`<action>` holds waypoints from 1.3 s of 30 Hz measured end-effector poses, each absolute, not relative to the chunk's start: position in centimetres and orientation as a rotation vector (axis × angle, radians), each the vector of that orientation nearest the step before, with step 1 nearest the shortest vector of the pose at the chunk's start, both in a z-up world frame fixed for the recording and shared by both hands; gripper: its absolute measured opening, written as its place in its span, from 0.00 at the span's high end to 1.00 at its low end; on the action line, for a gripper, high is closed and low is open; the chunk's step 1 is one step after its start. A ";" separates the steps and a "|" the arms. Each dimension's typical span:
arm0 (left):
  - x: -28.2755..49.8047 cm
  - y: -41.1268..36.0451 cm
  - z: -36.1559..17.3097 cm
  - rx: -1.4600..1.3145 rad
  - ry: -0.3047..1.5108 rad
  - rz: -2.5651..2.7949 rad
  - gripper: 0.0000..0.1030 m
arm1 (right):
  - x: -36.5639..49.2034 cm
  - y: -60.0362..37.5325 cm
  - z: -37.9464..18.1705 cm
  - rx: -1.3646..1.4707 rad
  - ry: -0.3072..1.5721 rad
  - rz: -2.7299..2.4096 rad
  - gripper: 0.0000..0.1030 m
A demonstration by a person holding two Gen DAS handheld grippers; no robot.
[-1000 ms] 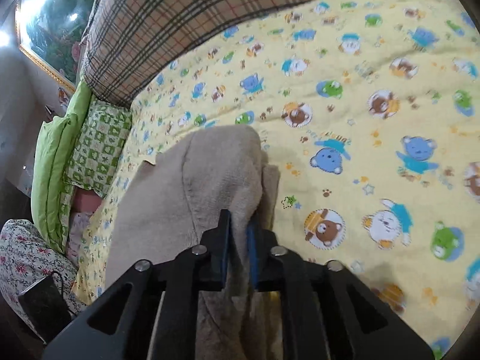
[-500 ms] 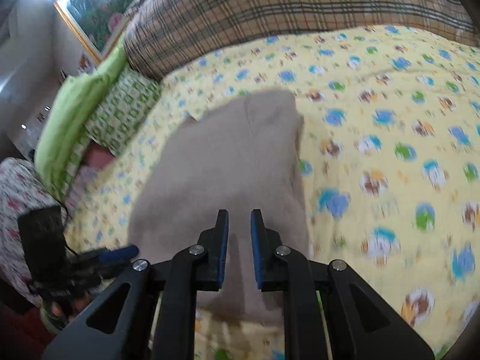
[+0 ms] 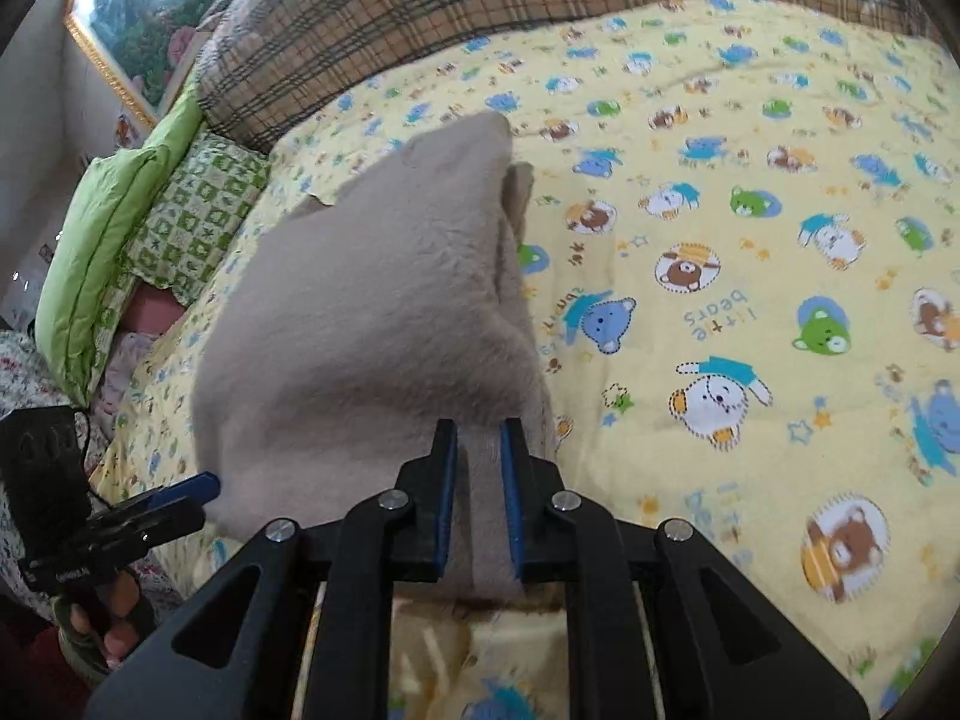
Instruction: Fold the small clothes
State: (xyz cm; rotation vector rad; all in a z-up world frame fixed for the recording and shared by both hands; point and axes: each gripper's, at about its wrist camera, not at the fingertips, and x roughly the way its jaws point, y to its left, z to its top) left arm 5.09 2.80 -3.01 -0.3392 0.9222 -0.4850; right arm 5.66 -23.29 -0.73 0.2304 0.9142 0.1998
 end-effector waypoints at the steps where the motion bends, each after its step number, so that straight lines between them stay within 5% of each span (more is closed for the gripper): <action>1: 5.0 2.9 -3.3 -0.342 0.929 -0.487 0.54 | 5.0 -23.1 -0.2 0.222 0.901 0.212 0.85; 14: 5.1 3.0 -3.6 -0.357 0.951 -0.463 0.53 | 3.3 -22.3 -1.9 0.187 0.950 0.215 0.84; 19: 4.0 3.5 -2.2 -0.364 0.941 -0.424 0.42 | 2.4 -22.1 -0.3 0.199 0.924 0.217 0.81; 23: 3.1 3.8 -0.8 -0.295 0.913 -0.338 0.33 | 1.2 -21.7 1.1 0.217 0.890 0.236 0.56; 39: 7.9 7.2 0.0 -0.372 0.922 -0.230 0.31 | 2.3 -19.5 2.8 0.153 0.862 0.246 0.55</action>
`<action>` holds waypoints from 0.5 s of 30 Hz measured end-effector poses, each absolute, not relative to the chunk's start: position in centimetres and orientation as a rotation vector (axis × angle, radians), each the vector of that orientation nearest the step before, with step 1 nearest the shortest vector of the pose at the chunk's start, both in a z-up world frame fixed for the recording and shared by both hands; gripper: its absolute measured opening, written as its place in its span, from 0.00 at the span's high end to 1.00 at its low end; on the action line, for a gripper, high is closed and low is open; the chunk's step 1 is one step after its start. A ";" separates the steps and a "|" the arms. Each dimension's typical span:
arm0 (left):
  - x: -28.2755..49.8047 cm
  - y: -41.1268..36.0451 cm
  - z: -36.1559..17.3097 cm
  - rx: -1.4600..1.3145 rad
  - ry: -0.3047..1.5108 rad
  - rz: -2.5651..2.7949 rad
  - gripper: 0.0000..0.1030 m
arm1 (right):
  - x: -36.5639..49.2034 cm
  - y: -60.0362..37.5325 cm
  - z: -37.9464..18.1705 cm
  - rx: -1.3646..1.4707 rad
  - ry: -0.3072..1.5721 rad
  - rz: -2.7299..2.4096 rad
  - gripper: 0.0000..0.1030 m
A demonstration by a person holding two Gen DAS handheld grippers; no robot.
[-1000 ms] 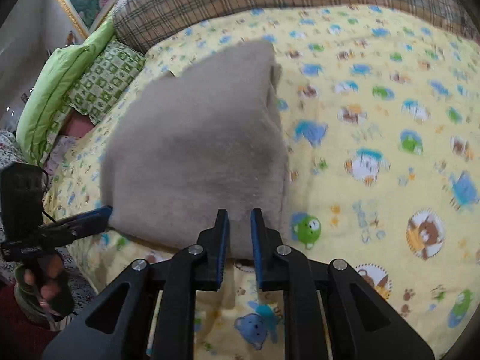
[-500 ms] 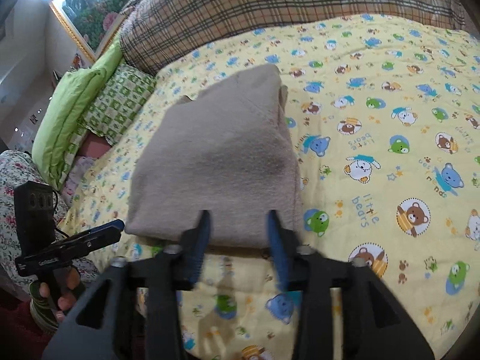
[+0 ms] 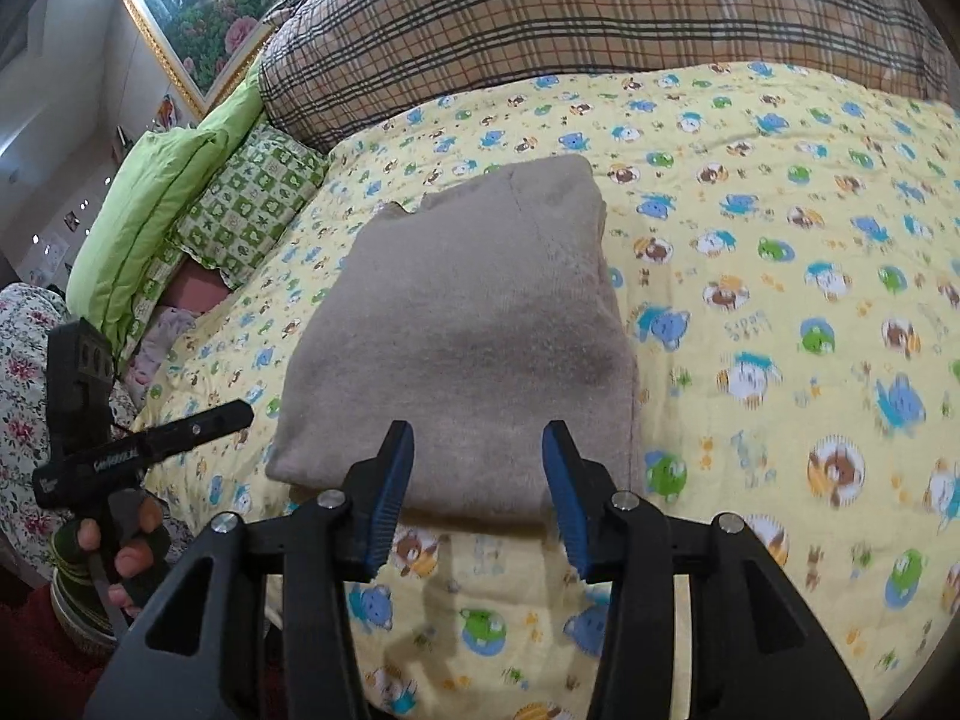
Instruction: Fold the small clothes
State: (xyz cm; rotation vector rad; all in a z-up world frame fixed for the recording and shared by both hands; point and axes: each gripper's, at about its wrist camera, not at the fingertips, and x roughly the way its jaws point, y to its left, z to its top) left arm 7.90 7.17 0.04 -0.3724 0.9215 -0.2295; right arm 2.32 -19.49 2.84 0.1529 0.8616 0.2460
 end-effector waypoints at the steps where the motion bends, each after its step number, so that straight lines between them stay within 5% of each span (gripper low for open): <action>1: 8.7 7.2 0.0 -0.384 0.930 -0.234 0.31 | 3.1 -19.5 3.1 0.144 0.854 0.236 0.55; 15: 21.8 7.2 -1.5 -0.354 0.940 -0.142 0.31 | 11.9 -19.2 2.3 0.183 0.859 0.212 0.57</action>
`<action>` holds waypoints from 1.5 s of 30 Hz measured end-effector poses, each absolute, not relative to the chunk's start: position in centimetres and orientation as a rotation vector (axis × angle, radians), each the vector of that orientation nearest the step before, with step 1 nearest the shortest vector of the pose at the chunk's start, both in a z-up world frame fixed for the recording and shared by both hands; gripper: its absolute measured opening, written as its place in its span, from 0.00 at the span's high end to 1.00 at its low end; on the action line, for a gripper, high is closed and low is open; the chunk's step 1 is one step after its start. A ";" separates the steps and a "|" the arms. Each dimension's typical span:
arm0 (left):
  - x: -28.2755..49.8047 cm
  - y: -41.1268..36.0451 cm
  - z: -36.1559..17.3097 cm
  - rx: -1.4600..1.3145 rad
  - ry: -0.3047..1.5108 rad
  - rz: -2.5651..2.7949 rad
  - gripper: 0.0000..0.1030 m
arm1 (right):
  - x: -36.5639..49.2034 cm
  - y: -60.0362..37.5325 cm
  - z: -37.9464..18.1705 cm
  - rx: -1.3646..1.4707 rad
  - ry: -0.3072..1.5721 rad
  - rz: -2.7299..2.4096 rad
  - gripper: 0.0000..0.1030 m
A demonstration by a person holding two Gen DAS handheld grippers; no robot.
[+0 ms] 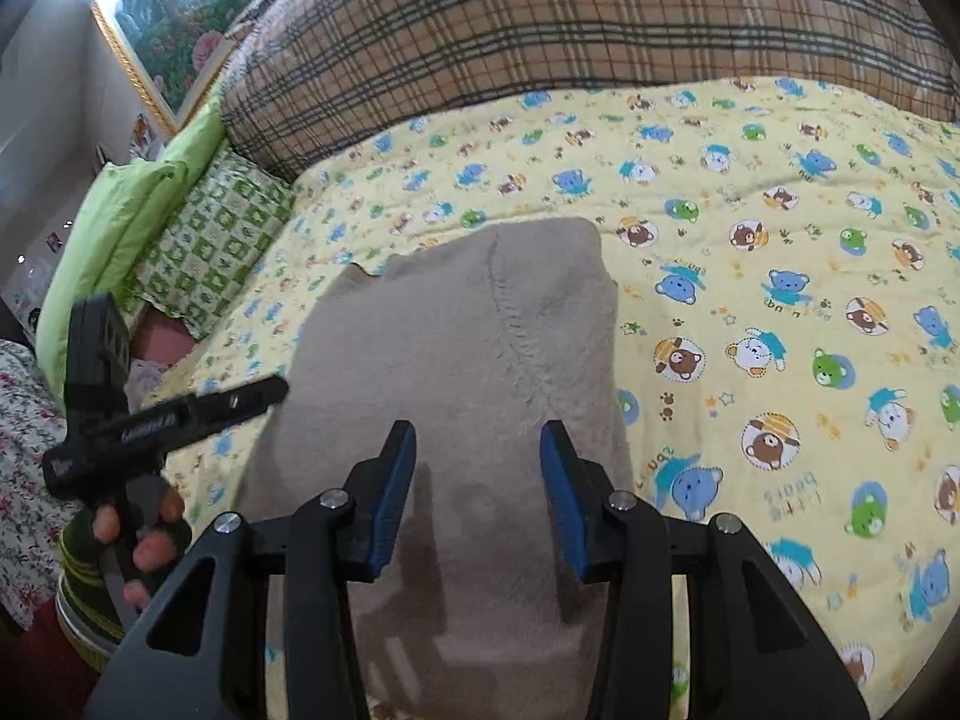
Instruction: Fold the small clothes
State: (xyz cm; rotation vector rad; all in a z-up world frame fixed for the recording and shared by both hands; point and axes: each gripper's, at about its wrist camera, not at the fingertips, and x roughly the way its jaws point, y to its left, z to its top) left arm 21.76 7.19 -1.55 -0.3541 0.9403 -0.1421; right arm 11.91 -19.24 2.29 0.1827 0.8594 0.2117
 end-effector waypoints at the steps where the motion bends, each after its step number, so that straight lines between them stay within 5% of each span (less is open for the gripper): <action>1: 22.7 7.4 -2.1 -0.352 0.960 -0.133 0.31 | 12.3 -19.3 2.0 0.186 0.865 0.214 0.57; 17: 25.2 10.2 -4.3 -0.321 0.998 -0.081 0.29 | 11.8 -20.4 1.6 0.229 0.875 0.246 0.57; 28: 15.2 8.6 0.1 -0.326 0.909 -0.187 0.31 | 7.5 -20.5 3.2 0.282 0.829 0.269 0.57; 34: 8.8 5.3 0.4 -0.178 0.887 -0.178 0.23 | 4.7 -20.4 3.0 0.255 0.840 0.257 0.56; 38: 4.6 3.5 -0.8 -0.041 0.902 -0.110 0.20 | 2.0 -19.6 3.3 0.187 0.832 0.235 0.38; 45: 0.6 2.5 -2.1 0.072 0.896 -0.032 0.19 | -2.4 -19.0 2.8 0.110 0.837 0.198 0.30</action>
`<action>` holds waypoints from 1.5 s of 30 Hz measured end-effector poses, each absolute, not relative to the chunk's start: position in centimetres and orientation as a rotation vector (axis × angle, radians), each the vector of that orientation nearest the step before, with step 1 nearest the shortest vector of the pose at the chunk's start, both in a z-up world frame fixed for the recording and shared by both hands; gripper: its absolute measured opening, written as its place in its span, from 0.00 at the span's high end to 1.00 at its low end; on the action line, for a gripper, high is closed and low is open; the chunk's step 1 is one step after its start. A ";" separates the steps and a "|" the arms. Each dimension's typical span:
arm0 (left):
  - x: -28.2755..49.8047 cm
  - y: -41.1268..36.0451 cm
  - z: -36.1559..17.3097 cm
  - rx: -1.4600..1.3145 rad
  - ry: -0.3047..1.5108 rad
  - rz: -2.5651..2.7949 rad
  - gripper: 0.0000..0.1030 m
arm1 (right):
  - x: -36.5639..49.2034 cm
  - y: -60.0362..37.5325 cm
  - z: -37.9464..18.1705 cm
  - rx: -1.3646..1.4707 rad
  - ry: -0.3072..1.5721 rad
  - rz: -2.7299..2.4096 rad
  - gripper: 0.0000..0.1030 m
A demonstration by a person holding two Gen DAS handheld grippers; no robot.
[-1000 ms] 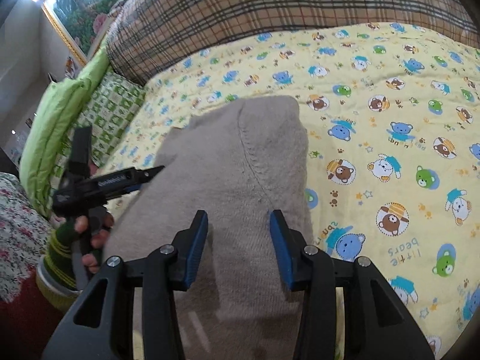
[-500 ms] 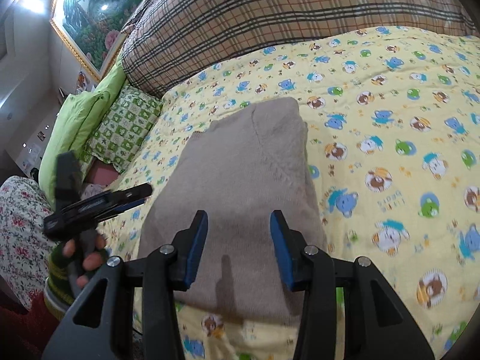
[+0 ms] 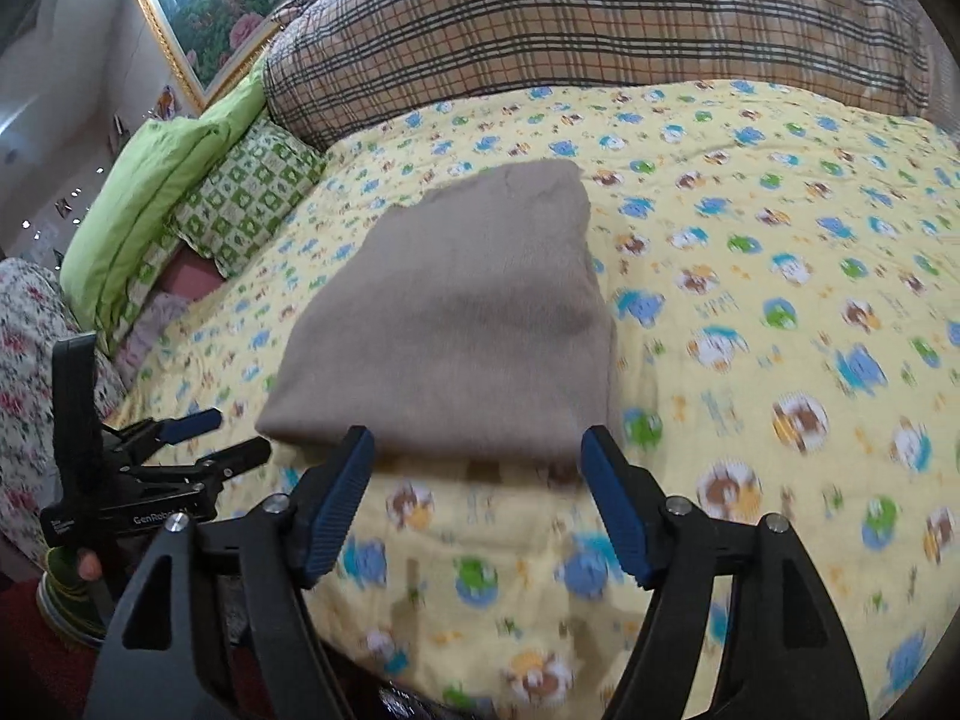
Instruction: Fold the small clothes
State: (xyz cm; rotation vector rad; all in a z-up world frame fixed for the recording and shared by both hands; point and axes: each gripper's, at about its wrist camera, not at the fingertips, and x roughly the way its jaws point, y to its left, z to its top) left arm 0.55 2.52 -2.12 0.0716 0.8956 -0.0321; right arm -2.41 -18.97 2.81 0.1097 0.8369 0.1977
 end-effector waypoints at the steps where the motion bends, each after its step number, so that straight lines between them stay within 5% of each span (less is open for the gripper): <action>1: 0.1 2.4 -2.1 0.077 0.887 -0.033 0.18 | -2.9 -19.0 2.6 0.109 0.842 0.195 0.29; 45: 0.4 1.5 -2.1 0.039 0.901 -0.014 0.17 | -2.5 -15.1 0.3 -0.002 0.897 0.200 0.22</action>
